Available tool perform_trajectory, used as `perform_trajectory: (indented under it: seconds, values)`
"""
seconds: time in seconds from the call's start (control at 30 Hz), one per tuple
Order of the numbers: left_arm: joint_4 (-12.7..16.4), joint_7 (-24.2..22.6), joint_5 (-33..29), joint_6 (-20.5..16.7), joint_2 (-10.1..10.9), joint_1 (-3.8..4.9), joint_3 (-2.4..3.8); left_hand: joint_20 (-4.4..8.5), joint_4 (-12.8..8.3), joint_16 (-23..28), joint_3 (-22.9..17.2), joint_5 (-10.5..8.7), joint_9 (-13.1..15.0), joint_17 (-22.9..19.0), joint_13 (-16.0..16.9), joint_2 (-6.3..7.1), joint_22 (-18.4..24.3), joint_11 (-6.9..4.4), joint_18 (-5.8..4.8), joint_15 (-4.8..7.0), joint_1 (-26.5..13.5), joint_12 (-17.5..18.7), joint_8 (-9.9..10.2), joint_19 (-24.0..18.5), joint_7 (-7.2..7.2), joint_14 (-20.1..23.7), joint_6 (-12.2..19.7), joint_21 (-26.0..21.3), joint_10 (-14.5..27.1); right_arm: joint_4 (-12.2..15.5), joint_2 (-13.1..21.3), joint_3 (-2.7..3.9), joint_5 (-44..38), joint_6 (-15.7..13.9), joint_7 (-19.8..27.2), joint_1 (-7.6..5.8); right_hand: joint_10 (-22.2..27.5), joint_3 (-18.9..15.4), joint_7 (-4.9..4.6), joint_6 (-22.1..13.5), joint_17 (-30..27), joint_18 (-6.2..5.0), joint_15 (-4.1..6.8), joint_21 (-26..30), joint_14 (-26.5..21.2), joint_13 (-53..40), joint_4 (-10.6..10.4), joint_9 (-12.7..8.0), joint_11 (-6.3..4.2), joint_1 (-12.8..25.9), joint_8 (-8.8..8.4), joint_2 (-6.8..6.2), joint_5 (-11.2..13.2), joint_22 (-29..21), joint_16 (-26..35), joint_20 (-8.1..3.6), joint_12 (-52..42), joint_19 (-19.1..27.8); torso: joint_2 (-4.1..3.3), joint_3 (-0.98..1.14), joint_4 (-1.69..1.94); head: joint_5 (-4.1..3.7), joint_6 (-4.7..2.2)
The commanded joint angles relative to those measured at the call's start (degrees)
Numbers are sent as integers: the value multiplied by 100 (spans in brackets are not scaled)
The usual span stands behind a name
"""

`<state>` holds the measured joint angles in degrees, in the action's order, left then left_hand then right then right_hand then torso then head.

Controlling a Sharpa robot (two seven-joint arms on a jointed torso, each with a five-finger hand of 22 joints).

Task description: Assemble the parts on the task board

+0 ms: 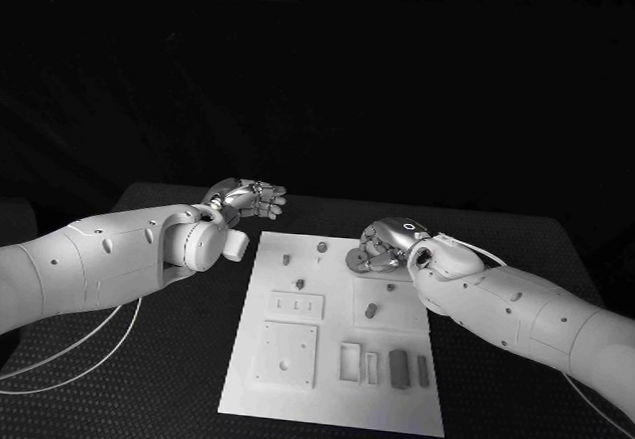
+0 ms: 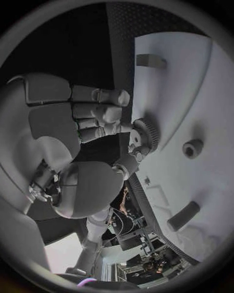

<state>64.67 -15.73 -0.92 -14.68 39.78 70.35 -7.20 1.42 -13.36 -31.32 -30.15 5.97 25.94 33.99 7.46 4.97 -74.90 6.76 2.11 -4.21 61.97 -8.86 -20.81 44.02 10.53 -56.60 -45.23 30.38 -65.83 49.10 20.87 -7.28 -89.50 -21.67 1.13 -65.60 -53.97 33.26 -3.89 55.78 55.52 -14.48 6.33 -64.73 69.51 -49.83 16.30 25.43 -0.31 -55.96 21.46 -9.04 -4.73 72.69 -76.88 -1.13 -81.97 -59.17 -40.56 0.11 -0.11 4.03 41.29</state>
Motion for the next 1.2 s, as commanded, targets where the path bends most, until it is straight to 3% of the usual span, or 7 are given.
perform_trajectory:
  seconds: [0.03, 0.43, 0.73, 1.03, 1.13, 1.17, 1.2]
  values:
    - [6, -53, 28, 33, 1, 14, 6, 2, -29, 21, -5, -39, 2, 6, 8, -5, -109, 16, 103, -8, -46, 38, 11, -36, -9, 21, 27, 21, 21, 112, 11, 2, -239, -379, 12, -18, -40, -2, -188, 188, 7, -52, 17, -27, 29, -3, 3, 7, -16, 6, -36, 4, -41, -10, 27, -56, 40, -9, -1, 1, -3, 19, -25]
    - [9, -57, 29, 28, -12, 20, 6, 3, -30, 22, -7, -38, 3, 7, 9, -5, -109, 18, 103, -8, -44, 38, 11, -36, -7, 20, 28, 22, 20, 343, -96, 3, -517, -534, 8, -38, -63, 44, -186, 204, 12, -52, 18, -30, 49, 1, -8, 18, -19, -35, -47, -33, -4, -32, 37, -73, 55, -36, -3, -4, 15, 37, -39]
    - [5, -57, 30, 28, -44, 22, 7, 3, -32, 23, -8, -38, 3, 8, 9, -5, -109, 19, 104, -8, -43, 39, 11, -37, -6, 20, 28, 23, 20, 276, -299, 3, -861, -552, -70, -36, -66, 95, -197, 171, 12, -52, 9, -25, 55, 6, -11, 14, -9, -65, -84, -73, 14, -51, 58, -80, 77, -39, -6, -19, 29, 45, -48]
    - [2, -58, 31, 14, -66, 31, 7, 3, -33, 24, -9, -37, 3, 9, 10, -5, -109, 19, 104, -8, -42, 39, 11, -37, -6, 20, 29, 24, 20, 241, -465, 2, -1065, -544, -184, -29, -72, 131, -205, 162, 14, -52, 1, -24, 62, 6, -17, 13, -1, -82, -104, -119, 18, -62, 70, -82, 86, -41, -7, -11, 19, 72, -61]
    - [5, -61, 31, 20, -108, 37, 8, 3, -33, 24, -10, -37, 3, 10, 10, -6, -109, 19, 104, -8, -41, 40, 10, -37, -6, 20, 29, 25, 20, 137, -525, -3, -1112, -516, -233, -17, -74, 139, -207, 162, 14, -52, -2, -24, 66, 6, -26, 14, 1, -75, -108, -134, 26, -66, 73, -81, 89, -42, -9, -20, 30, 41, -75]
    - [6, -60, 31, 22, -118, 40, 8, 3, -33, 24, -10, -37, 3, 10, 10, -7, -109, 19, 104, -8, -41, 40, 10, -37, -5, 20, 29, 25, 19, 101, -545, -8, -1127, -519, -242, -9, -75, 143, -209, 161, 14, -52, -3, -24, 67, 6, -33, 14, 3, -67, -112, -140, 30, -68, 75, -80, 91, -42, -11, -35, 54, 22, -91]
    - [6, -60, 31, 23, -126, 46, 9, 3, -33, 24, -10, -37, 3, 10, 10, -7, -109, 19, 104, -8, -42, 40, 10, -37, -5, 19, 29, 25, 19, 84, -555, -12, -1150, -521, -253, 4, -75, 145, -209, 161, 14, -52, -4, -24, 68, 6, -37, 14, 4, -64, -113, -144, 33, -70, 76, -79, 92, -42, -10, -36, 58, 21, -98]
